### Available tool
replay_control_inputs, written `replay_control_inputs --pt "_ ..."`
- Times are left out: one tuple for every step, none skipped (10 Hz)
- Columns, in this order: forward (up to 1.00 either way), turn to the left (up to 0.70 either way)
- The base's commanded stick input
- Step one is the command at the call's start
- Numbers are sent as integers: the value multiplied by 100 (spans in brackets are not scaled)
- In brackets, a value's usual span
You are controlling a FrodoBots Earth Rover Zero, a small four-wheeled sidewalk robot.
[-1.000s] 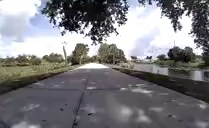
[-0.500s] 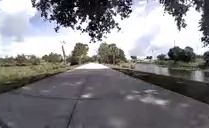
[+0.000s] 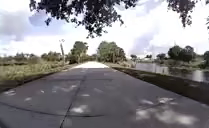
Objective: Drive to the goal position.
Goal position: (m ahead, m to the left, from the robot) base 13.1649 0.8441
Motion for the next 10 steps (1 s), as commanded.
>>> replay_control_inputs --pt "85 0" --pt "85 0" --pt "85 0" --pt "85 0" --pt "85 0" --pt "85 0" --pt "85 0" --pt "85 0" --pt "85 0" --pt "85 0"
